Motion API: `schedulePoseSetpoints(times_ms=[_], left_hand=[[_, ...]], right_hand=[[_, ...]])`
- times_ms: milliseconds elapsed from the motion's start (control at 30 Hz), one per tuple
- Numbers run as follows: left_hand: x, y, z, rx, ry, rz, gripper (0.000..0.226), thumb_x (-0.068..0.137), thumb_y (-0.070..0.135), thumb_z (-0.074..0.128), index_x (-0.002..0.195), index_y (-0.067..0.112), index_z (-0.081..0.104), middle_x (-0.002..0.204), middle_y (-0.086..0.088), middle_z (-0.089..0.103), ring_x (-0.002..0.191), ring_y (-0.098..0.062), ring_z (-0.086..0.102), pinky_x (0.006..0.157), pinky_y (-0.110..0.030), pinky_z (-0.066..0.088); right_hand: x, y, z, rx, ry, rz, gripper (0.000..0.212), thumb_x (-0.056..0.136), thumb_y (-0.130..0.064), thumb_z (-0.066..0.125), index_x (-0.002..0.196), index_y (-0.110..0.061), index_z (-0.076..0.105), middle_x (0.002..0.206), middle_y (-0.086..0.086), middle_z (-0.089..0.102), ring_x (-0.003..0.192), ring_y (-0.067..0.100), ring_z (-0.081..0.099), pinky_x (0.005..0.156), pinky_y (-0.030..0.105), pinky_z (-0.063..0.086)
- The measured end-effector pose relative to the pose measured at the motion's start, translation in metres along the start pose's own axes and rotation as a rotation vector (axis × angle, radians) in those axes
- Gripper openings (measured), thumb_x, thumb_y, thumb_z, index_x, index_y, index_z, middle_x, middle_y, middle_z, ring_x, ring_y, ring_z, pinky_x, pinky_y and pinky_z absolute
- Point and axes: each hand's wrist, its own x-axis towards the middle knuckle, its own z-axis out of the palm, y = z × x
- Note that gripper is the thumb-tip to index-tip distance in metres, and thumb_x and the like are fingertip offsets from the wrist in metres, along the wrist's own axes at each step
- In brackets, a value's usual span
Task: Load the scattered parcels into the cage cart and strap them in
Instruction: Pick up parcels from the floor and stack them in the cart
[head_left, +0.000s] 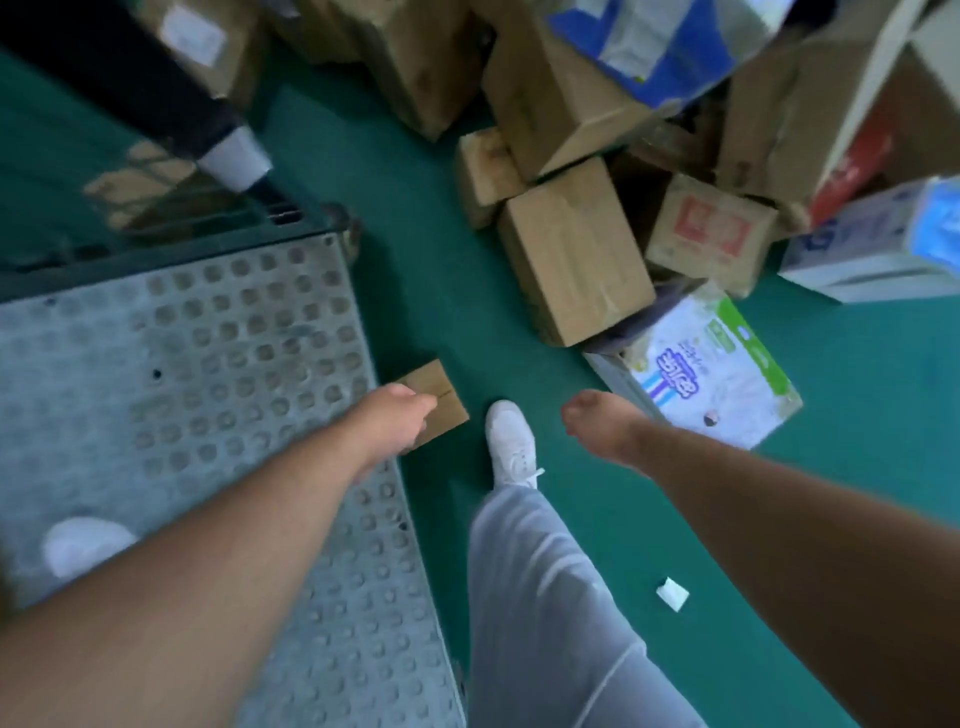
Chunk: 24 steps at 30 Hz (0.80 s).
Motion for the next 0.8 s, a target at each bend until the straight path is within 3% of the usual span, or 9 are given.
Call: schedulePoseSetpoints(times_ms=[67, 167, 300, 467, 533, 600, 700, 800], left_hand=[[0.016, 0.033, 0.023, 0.059, -0.007, 0.026, 0.021, 0.105, 0.033, 0.048, 0.093, 0.018, 0.059, 0.114, -0.011, 0.070, 0.106, -0.031, 0.065, 0.088, -0.033, 0.046], [0.049, 0.066, 0.054, 0.139, 0.008, 0.072, 0.024, 0.101, 0.034, 0.050, 0.088, 0.017, 0.059, 0.112, -0.013, 0.071, 0.104, -0.030, 0.066, 0.098, -0.040, 0.050], [0.091, 0.091, 0.093, 0.164, 0.003, 0.093, 0.018, 0.101, 0.039, 0.050, 0.099, 0.024, 0.060, 0.107, 0.004, 0.069, 0.106, -0.022, 0.065, 0.104, -0.041, 0.050], [0.128, 0.090, 0.136, 0.095, -0.099, 0.017, 0.021, 0.102, 0.037, 0.053, 0.116, 0.022, 0.058, 0.116, 0.002, 0.068, 0.108, -0.020, 0.066, 0.103, -0.041, 0.051], [0.146, 0.087, 0.148, -0.020, -0.152, -0.029, 0.021, 0.103, 0.034, 0.054, 0.120, 0.022, 0.057, 0.125, 0.001, 0.067, 0.110, -0.020, 0.066, 0.105, -0.041, 0.050], [0.170, 0.085, 0.159, -0.155, -0.194, -0.054, 0.027, 0.105, 0.031, 0.052, 0.130, 0.020, 0.053, 0.139, -0.002, 0.061, 0.116, -0.023, 0.063, 0.104, -0.040, 0.050], [0.205, 0.088, 0.173, -0.325, -0.204, -0.071, 0.046, 0.105, 0.027, 0.052, 0.148, 0.015, 0.043, 0.153, -0.007, 0.049, 0.127, -0.030, 0.057, 0.104, -0.042, 0.049], [0.235, 0.099, 0.188, -0.449, -0.227, -0.082, 0.052, 0.103, 0.021, 0.054, 0.152, 0.014, 0.039, 0.160, -0.011, 0.038, 0.136, -0.035, 0.050, 0.112, -0.050, 0.045]], right_hand=[[0.014, 0.041, 0.001, 0.052, -0.012, 0.016, 0.033, 0.104, -0.005, 0.038, 0.128, 0.001, 0.060, 0.136, 0.016, 0.059, 0.129, 0.029, 0.053, 0.107, 0.035, 0.044], [0.032, 0.081, -0.005, 0.226, 0.027, 0.149, 0.033, 0.105, -0.015, 0.043, 0.129, -0.003, 0.061, 0.131, 0.016, 0.062, 0.123, 0.033, 0.057, 0.102, 0.037, 0.047], [0.064, 0.122, -0.008, 0.267, 0.038, 0.208, 0.040, 0.108, -0.021, 0.035, 0.137, -0.004, 0.057, 0.137, 0.016, 0.057, 0.123, 0.031, 0.057, 0.099, 0.034, 0.046], [0.125, 0.144, -0.025, 0.432, 0.206, 0.168, 0.048, 0.099, -0.024, 0.042, 0.146, -0.023, 0.050, 0.144, 0.007, 0.056, 0.128, 0.028, 0.055, 0.106, 0.035, 0.043], [0.156, 0.147, -0.037, 0.471, 0.281, 0.150, 0.053, 0.097, -0.025, 0.045, 0.150, -0.023, 0.044, 0.145, 0.008, 0.055, 0.127, 0.028, 0.055, 0.101, 0.032, 0.043], [0.189, 0.153, -0.050, 0.471, 0.347, 0.126, 0.061, 0.096, -0.030, 0.048, 0.155, -0.020, 0.034, 0.151, 0.011, 0.048, 0.130, 0.031, 0.054, 0.105, 0.039, 0.046], [0.232, 0.168, -0.064, 0.433, 0.435, 0.159, 0.074, 0.095, -0.037, 0.055, 0.159, -0.017, 0.022, 0.158, 0.016, 0.037, 0.141, 0.037, 0.041, 0.117, 0.049, 0.038], [0.264, 0.182, -0.071, 0.300, 0.444, 0.286, 0.088, 0.093, -0.040, 0.056, 0.162, -0.015, 0.008, 0.166, 0.014, 0.023, 0.155, 0.032, 0.014, 0.126, 0.048, 0.015]])
